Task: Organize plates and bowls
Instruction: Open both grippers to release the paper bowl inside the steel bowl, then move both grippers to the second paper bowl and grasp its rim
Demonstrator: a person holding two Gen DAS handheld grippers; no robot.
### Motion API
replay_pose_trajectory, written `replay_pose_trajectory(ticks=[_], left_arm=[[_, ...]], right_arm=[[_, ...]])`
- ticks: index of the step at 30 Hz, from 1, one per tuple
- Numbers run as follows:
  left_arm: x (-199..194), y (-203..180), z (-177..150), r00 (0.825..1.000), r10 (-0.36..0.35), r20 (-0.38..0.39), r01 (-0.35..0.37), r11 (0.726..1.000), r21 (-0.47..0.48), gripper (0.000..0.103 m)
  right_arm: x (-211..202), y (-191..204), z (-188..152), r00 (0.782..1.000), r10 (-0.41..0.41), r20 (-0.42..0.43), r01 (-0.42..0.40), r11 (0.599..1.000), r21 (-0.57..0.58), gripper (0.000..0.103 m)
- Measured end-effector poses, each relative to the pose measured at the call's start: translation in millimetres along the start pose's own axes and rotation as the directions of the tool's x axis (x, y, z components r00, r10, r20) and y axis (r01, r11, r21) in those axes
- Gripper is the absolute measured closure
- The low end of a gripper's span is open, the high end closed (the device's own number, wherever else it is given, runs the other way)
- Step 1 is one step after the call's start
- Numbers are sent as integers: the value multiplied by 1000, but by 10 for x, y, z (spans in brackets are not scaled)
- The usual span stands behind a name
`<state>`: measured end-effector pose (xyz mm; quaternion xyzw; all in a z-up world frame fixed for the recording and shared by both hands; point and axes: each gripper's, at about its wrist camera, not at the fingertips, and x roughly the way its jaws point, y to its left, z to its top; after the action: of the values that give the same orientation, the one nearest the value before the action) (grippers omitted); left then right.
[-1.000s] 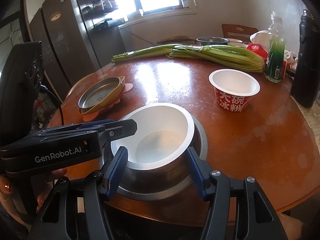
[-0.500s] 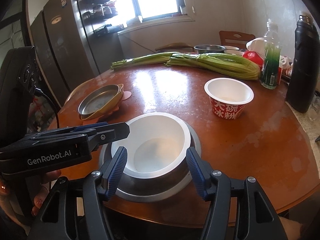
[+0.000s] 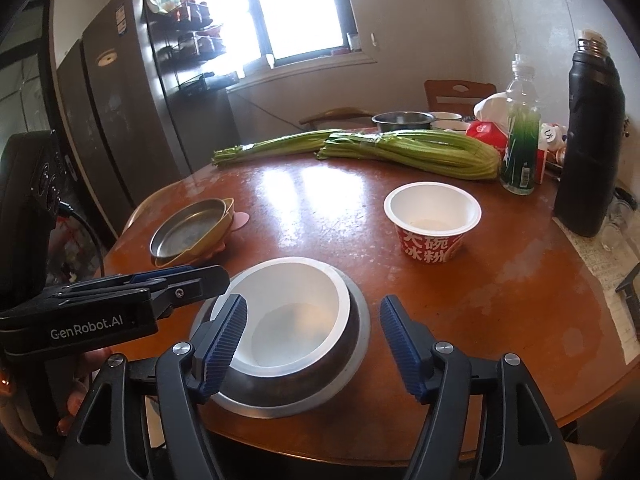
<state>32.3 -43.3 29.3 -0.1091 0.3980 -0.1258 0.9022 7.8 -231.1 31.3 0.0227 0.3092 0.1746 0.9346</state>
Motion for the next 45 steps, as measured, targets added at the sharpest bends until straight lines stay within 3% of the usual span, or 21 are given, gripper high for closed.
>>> replay_pose_trajectory(ticks=[21, 35, 45], left_arm=[[311, -462, 496, 1000, -27, 5, 27, 994, 111, 54], [1091, -684, 1098, 990, -17, -141, 41, 985, 167, 54], [1623, -652, 1257, 972, 14, -234, 27, 985, 171, 54]], right_arm=[[37, -692, 320, 993, -112, 42, 107, 989, 107, 30], [436, -1171, 605, 984, -172, -44, 177, 965, 194, 30], [774, -1316, 725, 982, -158, -105, 178, 961, 213, 30]])
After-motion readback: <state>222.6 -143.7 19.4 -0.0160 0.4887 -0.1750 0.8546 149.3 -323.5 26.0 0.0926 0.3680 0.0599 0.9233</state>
